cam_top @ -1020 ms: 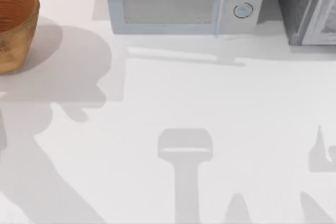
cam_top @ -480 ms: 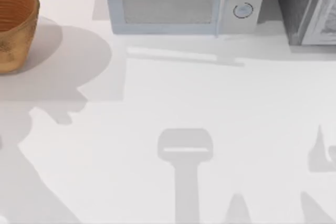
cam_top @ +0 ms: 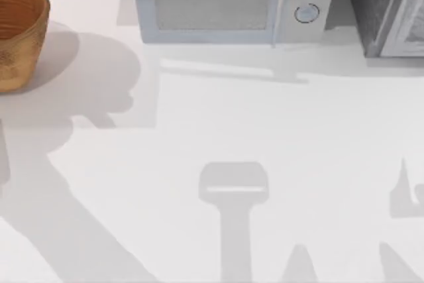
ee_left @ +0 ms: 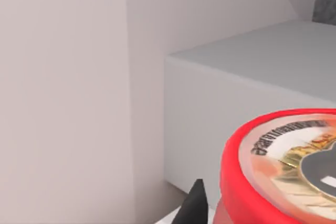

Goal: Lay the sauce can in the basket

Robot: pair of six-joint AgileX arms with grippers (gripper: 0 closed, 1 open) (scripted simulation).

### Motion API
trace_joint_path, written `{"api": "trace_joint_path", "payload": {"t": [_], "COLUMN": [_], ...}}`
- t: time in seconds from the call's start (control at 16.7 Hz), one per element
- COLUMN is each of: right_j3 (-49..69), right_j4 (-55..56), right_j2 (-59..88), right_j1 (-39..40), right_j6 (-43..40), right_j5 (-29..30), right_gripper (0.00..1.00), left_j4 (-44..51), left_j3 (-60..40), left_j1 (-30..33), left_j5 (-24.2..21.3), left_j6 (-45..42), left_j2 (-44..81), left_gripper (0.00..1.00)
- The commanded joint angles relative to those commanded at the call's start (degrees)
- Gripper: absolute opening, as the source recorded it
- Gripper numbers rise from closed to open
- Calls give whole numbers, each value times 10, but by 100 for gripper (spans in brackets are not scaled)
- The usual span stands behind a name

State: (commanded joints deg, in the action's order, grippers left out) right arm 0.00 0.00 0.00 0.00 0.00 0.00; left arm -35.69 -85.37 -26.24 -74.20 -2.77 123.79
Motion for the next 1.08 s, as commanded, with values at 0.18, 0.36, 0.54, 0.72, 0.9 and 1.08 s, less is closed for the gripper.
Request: {"api": "trace_joint_path", "payload": {"t": [0.18,0.36,0.54,0.72,0.9,1.08], "right_j3": [0,0,0,0,0,0], "right_j4": [0,0,0,0,0,0], "right_j2": [0,0,0,0,0,0], "right_j1": [0,0,0,0,0,0], "right_j6": [0,0,0,0,0,0], "right_j5": [0,0,0,0,0,0], "right_gripper": [100,100,100,100,100,100], "left_j4": [0,0,0,0,0,0], "left_j3": [0,0,0,0,0,0], "left_j1": [1,1,1,1,1,1], "left_j5": [1,1,1,1,1,1], "left_j6": [0,0,0,0,0,0], "left_j2": [0,0,0,0,0,0], "left_gripper": [0,23,45,68,90,100]}}
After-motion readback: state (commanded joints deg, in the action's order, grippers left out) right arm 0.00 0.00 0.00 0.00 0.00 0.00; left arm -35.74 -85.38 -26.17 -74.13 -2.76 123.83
